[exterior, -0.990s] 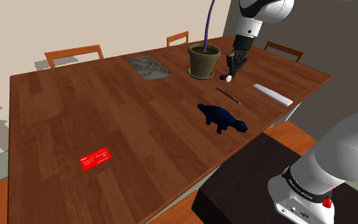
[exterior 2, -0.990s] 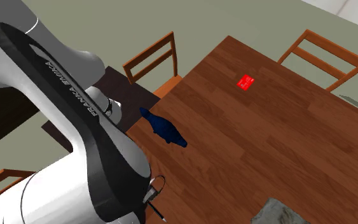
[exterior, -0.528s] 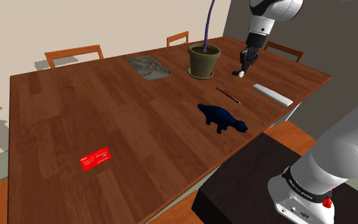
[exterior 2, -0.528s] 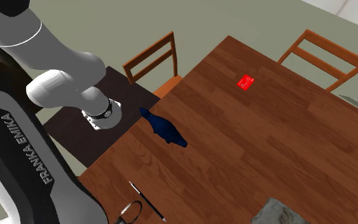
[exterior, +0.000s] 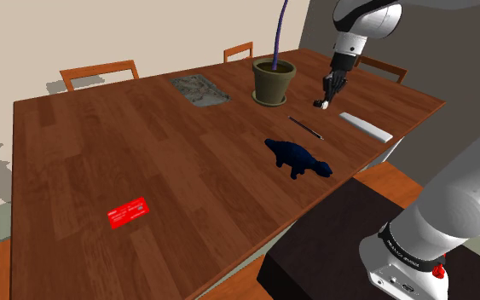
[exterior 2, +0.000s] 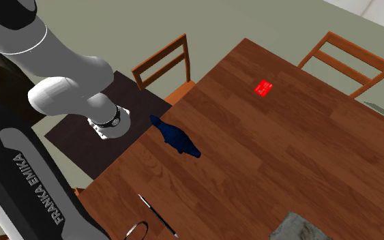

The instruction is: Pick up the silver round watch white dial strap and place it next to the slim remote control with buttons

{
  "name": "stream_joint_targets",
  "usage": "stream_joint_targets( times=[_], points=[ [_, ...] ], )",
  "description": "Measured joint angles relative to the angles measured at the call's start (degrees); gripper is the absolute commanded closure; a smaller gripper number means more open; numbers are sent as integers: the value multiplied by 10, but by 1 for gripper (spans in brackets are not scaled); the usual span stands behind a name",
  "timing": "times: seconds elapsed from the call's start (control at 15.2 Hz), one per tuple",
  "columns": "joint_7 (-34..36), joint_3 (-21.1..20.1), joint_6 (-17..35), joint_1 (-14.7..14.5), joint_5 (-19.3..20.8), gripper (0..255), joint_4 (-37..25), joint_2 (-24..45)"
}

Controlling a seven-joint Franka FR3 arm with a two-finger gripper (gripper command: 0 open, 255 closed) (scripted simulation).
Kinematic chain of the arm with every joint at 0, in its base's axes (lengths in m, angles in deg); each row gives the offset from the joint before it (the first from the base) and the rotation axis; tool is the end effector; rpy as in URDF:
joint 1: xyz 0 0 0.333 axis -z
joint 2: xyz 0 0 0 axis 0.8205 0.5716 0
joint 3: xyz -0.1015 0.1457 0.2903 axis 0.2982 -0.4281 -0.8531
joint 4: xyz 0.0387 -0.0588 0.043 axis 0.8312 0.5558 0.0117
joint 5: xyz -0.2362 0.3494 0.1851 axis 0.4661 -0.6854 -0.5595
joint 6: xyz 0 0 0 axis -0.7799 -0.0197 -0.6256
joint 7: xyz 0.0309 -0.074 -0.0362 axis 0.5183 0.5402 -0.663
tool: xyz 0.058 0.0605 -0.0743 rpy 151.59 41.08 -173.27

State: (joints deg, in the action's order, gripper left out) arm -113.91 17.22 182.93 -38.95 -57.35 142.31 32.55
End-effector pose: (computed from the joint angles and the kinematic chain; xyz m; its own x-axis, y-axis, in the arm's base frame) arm 0.4920 -0.3242 0.3987 0.9808 -0.1545 -0.1193 -0.1776 -0.9599 -0.2170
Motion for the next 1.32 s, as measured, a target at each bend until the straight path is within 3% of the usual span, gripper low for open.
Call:
stream_joint_targets(
  times=[0.73, 1.19, 1.25, 1.32],
  points=[
    [-22, -1, 79, 1, -18, 255, 46, 37],
    [-23, -1, 87, 1, -20, 255, 50, 42],
    [-23, -1, 87, 1, -20, 0, 50, 42],
    [-23, -1, 87, 1, -20, 0, 50, 42]
  ],
)
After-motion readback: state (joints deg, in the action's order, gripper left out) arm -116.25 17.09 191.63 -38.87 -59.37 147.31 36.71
